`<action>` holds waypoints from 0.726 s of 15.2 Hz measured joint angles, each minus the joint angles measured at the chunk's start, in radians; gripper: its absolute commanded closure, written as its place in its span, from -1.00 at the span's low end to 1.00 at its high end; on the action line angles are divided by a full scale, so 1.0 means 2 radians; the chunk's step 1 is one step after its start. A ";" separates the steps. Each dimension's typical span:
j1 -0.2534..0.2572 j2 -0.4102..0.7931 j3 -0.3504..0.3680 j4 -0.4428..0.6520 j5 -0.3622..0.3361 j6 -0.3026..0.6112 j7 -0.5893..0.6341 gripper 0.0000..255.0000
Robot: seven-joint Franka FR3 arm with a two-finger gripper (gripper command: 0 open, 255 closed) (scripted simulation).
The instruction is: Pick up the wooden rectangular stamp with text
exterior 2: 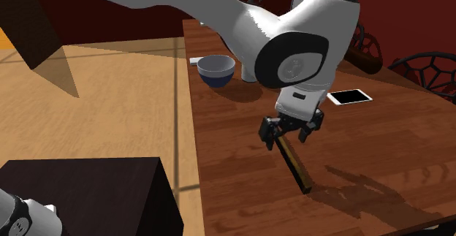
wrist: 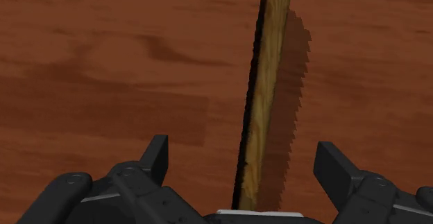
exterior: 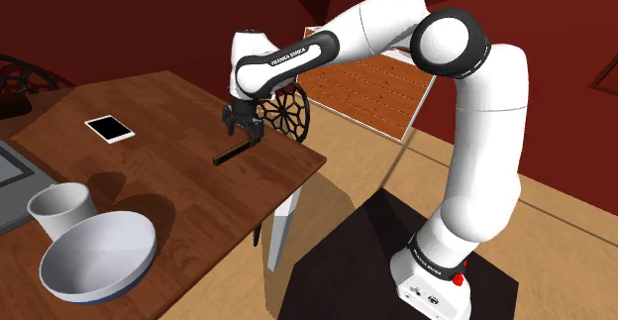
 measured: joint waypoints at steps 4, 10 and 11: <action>0.009 0.033 -0.011 0.024 -0.007 0.006 0.026 -1.00; 0.013 0.057 -0.017 0.022 -0.015 0.031 0.031 1.00; 0.013 0.057 -0.017 0.021 -0.015 0.032 0.031 1.00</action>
